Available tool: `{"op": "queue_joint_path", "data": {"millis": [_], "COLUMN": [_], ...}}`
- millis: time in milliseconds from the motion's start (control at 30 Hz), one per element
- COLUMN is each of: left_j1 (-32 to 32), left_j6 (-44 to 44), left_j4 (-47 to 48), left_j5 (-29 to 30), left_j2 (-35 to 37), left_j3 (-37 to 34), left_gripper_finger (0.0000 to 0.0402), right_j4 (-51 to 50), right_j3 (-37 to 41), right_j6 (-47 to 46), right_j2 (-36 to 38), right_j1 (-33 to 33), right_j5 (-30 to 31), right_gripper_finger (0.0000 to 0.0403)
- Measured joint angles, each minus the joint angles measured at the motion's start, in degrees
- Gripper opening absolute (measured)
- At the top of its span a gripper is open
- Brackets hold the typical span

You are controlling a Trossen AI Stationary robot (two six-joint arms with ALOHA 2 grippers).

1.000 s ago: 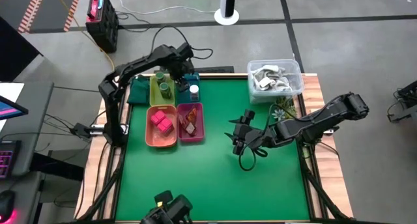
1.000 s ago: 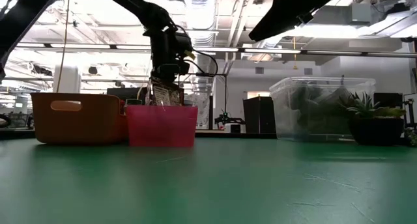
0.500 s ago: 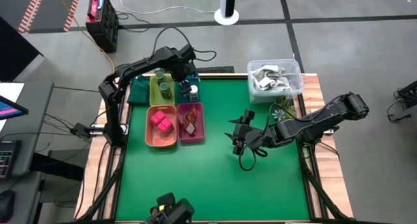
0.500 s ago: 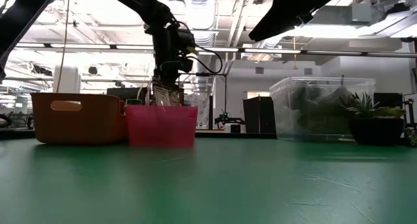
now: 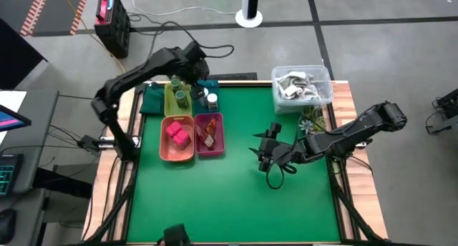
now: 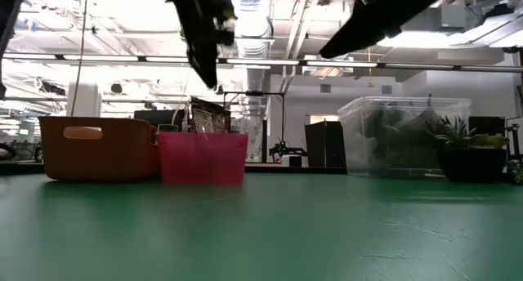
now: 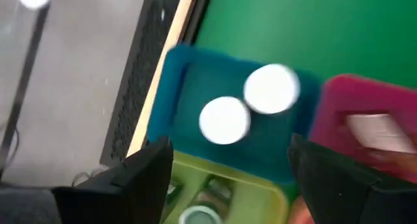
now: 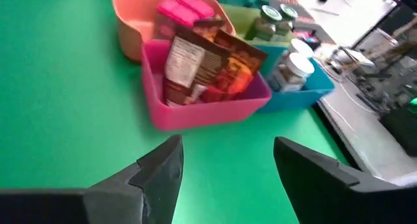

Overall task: Sort spices by type
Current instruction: Return to Home Position

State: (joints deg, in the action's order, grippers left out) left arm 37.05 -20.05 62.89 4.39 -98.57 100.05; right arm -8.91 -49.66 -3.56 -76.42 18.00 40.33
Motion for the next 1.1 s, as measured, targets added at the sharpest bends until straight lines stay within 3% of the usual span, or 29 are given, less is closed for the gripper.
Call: {"op": "queue_joint_path", "data": {"millis": [233, 633, 967, 1100], "left_j1": [-10.3, -38.0, -55.7, -60.8], "left_j6": [4.8, 25.1, 35.7, 36.3], "left_j4": [-2.6, -20.9, -27.3, -32.6], "left_j5": [2.4, 16.4, 29.6, 31.1], "left_j2": [12.1, 36.7, 42.2, 43.6], "left_j3": [-7.2, -36.4, -49.5, -54.5], "left_gripper_finger": [0.0290, 0.0290, 0.0290, 0.0290], "right_j4": [11.0, 11.8, 12.1, 12.0], "right_j3": [12.4, 28.8, 37.3, 39.9], "right_j6": [-1.7, -6.6, -6.2, -4.8], "right_j2": [12.2, 38.2, 51.2, 57.7], "right_j1": [-2.1, 0.7, 0.9, 1.1], "right_j5": [0.0, 1.1, 0.0, 0.0], "right_gripper_finger": [0.0269, 0.0269, 0.0269, 0.0269]}}
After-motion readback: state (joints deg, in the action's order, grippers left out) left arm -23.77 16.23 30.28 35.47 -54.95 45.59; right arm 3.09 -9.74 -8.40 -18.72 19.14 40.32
